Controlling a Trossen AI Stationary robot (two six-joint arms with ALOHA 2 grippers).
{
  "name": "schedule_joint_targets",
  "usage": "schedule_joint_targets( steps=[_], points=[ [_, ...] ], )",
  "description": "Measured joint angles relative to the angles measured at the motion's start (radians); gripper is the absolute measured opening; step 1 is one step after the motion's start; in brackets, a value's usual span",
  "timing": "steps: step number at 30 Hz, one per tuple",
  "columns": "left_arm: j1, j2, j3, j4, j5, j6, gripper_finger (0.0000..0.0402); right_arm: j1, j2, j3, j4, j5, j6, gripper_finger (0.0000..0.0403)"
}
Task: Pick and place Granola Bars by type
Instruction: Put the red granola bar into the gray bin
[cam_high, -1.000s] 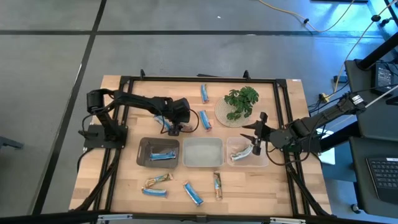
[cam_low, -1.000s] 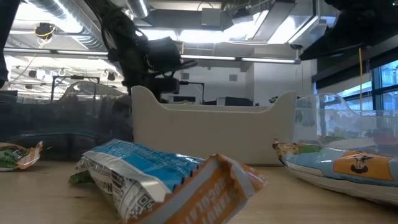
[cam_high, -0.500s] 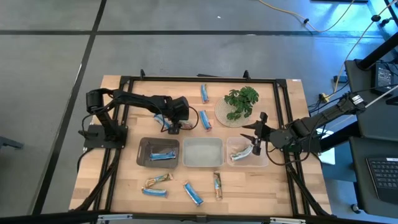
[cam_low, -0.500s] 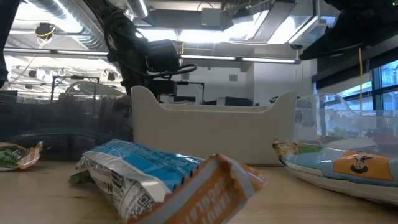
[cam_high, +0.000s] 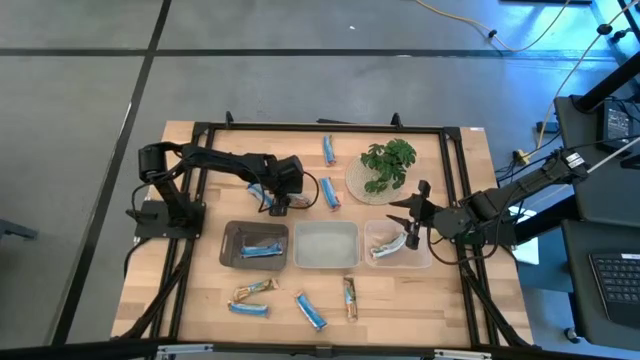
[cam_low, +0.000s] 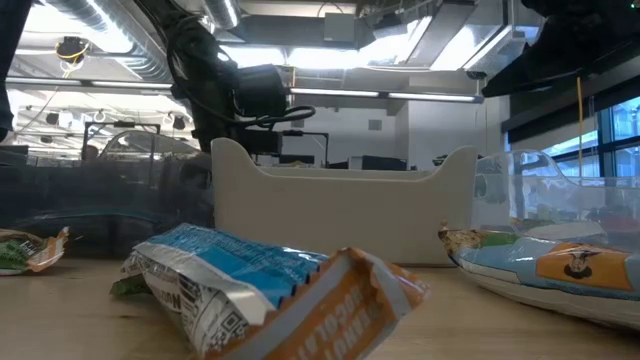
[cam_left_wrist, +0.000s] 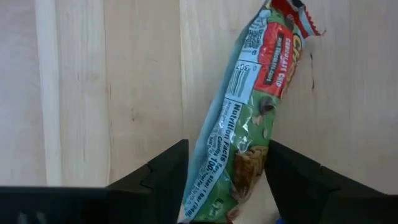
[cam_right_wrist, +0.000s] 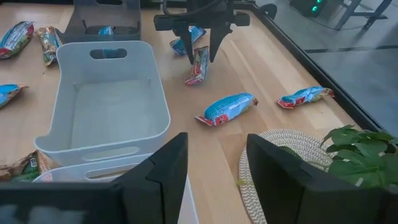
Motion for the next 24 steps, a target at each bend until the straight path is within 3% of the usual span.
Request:
schedule_joint_targets(
  steps=[14, 24],
  points=[
    [0.001, 0.0, 0.001, -0.005, -0.001, 0.003, 0.006, 0.0, 0.0, 0.0, 0.0, 0.0, 0.0, 0.0168],
    [0.001, -0.085, 0.001, -0.064, -0.099, 0.0, 0.0038, 0.0, 0.0, 0.0, -0.002, 0.0, -0.003, 0.0168]
  ],
)
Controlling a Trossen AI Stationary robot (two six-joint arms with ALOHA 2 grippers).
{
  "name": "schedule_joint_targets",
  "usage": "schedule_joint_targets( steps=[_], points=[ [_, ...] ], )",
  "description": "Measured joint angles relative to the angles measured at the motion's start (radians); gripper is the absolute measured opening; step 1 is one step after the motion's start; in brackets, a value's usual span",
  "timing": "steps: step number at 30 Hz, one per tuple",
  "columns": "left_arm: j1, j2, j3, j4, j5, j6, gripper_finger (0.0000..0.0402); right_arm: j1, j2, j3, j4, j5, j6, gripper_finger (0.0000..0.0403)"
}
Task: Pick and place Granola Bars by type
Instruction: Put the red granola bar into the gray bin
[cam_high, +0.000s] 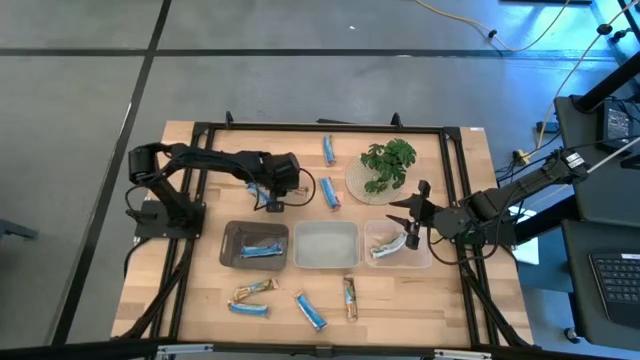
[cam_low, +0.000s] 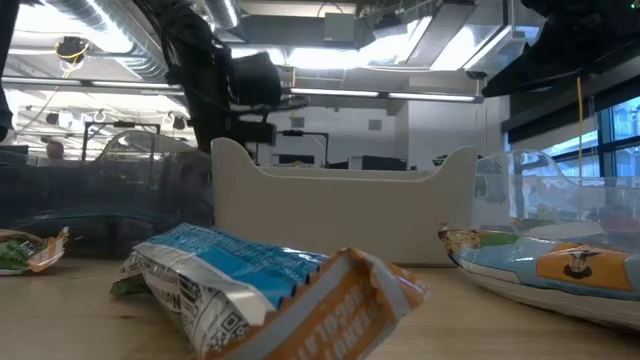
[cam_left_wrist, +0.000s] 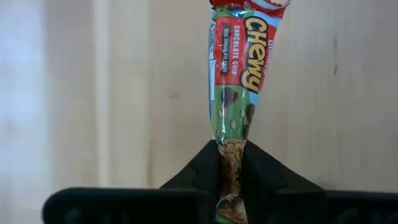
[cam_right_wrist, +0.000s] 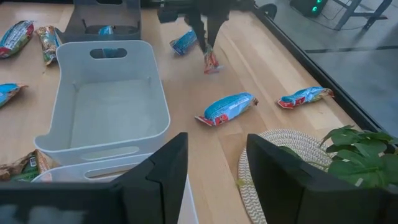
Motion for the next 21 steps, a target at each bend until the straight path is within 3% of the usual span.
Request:
schedule_joint_targets(
  steps=[6, 11, 21],
  points=[
    [-0.009, -0.139, 0.026, -0.005, 0.019, -0.098, 0.004, 0.0, 0.0, 0.0, 0.001, 0.0, -0.002, 0.0168],
    [-0.079, -0.219, 0.079, 0.036, 0.166, -0.191, 0.0036, 0.0, 0.0, 0.0, -0.001, 0.0, -0.004, 0.0168],
    [-0.352, -0.115, 0.152, 0.115, 0.153, -0.312, 0.0038, 0.0, 0.0, 0.0, 0.002, 0.0, -0.002, 0.0168]
  ],
)
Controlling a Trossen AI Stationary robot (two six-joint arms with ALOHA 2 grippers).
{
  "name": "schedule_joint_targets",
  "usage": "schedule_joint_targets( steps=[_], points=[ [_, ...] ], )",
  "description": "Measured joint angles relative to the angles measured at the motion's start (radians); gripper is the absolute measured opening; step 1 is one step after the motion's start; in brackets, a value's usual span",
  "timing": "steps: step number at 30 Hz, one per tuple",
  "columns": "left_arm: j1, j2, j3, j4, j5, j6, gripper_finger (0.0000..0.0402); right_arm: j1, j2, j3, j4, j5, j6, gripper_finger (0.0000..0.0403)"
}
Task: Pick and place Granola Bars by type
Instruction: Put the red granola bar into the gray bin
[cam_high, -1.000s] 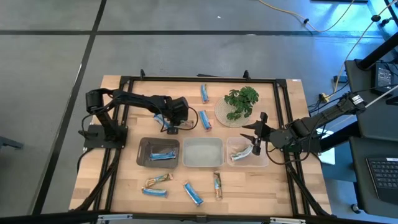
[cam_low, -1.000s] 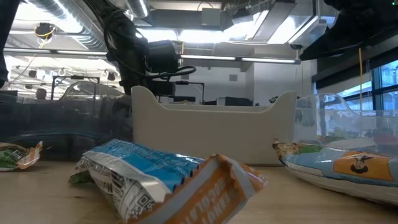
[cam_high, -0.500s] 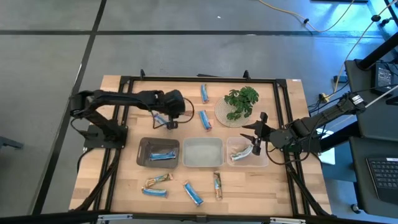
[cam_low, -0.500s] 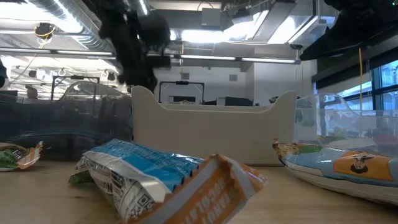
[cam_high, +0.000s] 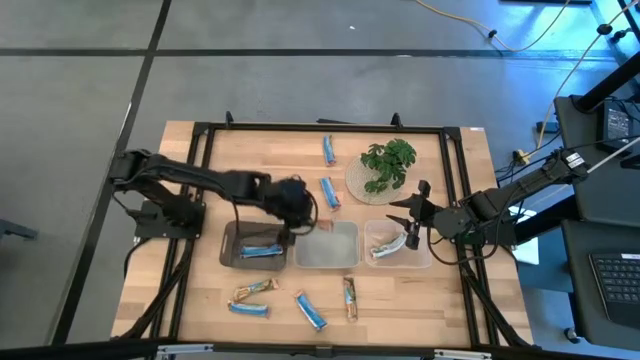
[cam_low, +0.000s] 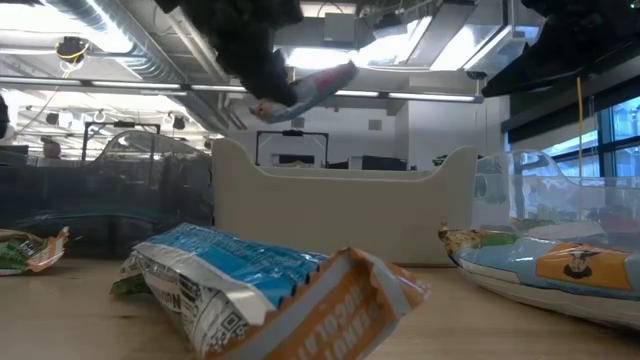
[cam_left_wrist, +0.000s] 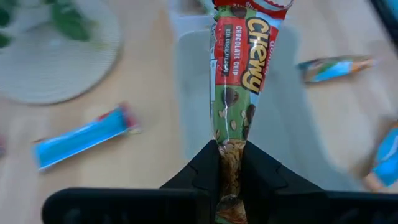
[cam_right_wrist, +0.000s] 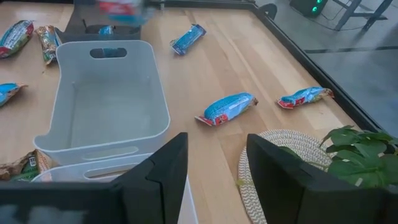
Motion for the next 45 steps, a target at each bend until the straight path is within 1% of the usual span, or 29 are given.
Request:
schedule_joint_targets(
  steps=[3, 6, 9, 12, 15, 19, 23, 28, 32, 34, 36, 37, 40, 43, 45],
  points=[
    [-0.046, 0.058, 0.029, 0.016, -0.002, -0.027, 0.0037, 0.0, 0.0, 0.0, 0.001, 0.0, 0.0, 0.0168],
    [-0.068, 0.117, 0.053, 0.02, -0.006, -0.064, 0.0038, 0.0, 0.0, 0.0, 0.008, 0.0, 0.024, 0.0168],
    [-0.069, 0.172, 0.074, 0.015, -0.038, -0.136, 0.0042, 0.0, 0.0, 0.0, 0.008, 0.0, 0.056, 0.0168],
    [-0.06, 0.209, 0.086, 0.007, -0.04, -0.152, 0.0044, 0.0, 0.0, 0.0, 0.008, 0.0, 0.074, 0.0168],
    [-0.06, 0.221, 0.089, 0.013, -0.04, -0.14, 0.0043, 0.0, 0.0, 0.0, 0.009, -0.006, 0.088, 0.0168],
    [-0.061, 0.222, 0.089, 0.015, -0.043, -0.14, 0.0044, 0.0, 0.0, 0.0, 0.008, -0.059, 0.131, 0.0168],
    [-0.061, 0.222, 0.089, 0.014, -0.046, -0.146, 0.0052, 0.0, 0.0, 0.0, 0.008, -0.061, 0.127, 0.0168],
    [-0.062, 0.222, 0.089, 0.014, -0.045, -0.168, 0.0073, 0.0, 0.0, 0.0, 0.008, -0.061, 0.127, 0.0168],
    [-0.061, 0.222, 0.088, 0.013, -0.045, -0.18, 0.01, 0.0, 0.0, 0.0, 0.014, -0.061, 0.13, 0.0168],
    [-0.061, 0.206, 0.088, -0.004, -0.046, -0.16, 0.0115, 0.0, 0.0, 0.0, 0.047, -0.061, 0.128, 0.0168],
    [-0.056, 0.165, 0.088, -0.022, -0.054, -0.146, 0.0126, 0.0, 0.0, 0.0, 0.089, -0.061, 0.12, 0.0168],
    [-0.051, 0.137, 0.088, -0.036, -0.066, -0.139, 0.0131, 0.0, 0.0, 0.0, 0.116, -0.056, 0.09, 0.0168],
    [-0.032, 0.047, 0.075, -0.053, -0.151, -0.112, 0.014, 0.0, 0.0, 0.012, 0.221, -0.031, -0.002, 0.0168],
    [-0.004, -0.059, 0.019, -0.036, -0.214, -0.077, 0.0143, -0.007, 0.0, 0.058, 0.281, -0.028, -0.06, 0.0168],
    [0.025, -0.135, -0.042, 0.006, -0.205, -0.058, 0.0143, -0.027, 0.011, 0.111, 0.274, -0.029, -0.089, 0.0168]
  ],
)
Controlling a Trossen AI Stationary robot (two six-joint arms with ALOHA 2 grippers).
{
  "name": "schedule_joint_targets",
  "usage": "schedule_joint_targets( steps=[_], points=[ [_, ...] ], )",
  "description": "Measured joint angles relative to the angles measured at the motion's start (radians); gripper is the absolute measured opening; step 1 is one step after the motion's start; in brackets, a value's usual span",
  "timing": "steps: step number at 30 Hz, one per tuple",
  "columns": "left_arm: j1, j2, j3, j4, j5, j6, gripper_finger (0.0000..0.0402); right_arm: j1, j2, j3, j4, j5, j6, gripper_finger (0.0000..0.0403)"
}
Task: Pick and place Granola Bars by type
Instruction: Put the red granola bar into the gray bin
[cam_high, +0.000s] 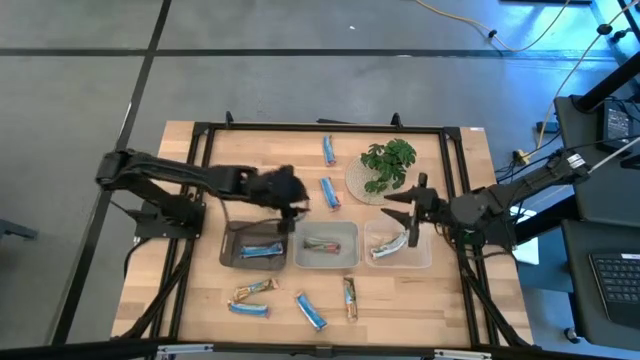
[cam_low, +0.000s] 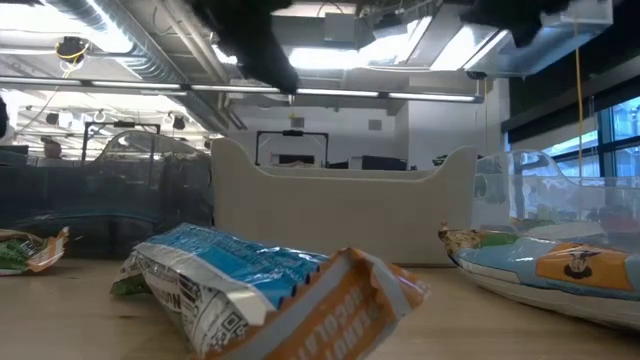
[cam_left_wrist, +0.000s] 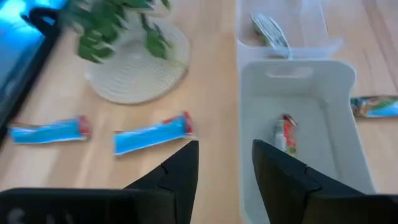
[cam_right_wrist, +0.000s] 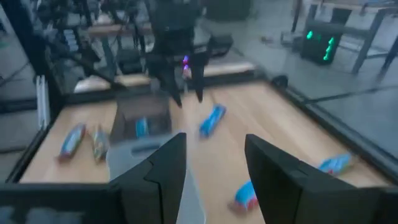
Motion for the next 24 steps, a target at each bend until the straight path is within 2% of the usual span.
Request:
schedule_joint_targets(
  steps=[6, 10, 14, 18, 24],
  points=[
    [0.113, -0.229, -0.254, 0.241, 0.106, 0.045, 0.0137, -0.149, 0.095, 0.215, -0.185, 0.001, -0.012, 0.0168],
    [0.179, -0.352, -0.405, 0.44, 0.091, 0.044, 0.0138, -0.293, 0.215, 0.381, -0.322, -0.006, -0.006, 0.0168],
    [0.23, -0.44, -0.498, 0.596, 0.092, 0.052, 0.0141, -0.444, 0.348, 0.551, -0.447, -0.01, 0.009, 0.0168],
    [0.266, -0.494, -0.526, 0.606, 0.091, 0.052, 0.0138, -0.589, 0.485, 0.695, -0.54, -0.144, 0.005, 0.0168],
    [0.274, -0.505, -0.536, 0.597, 0.092, 0.052, 0.0138, -0.733, 0.682, 0.815, -0.55, -0.405, -0.048, 0.0168]
  ],
)
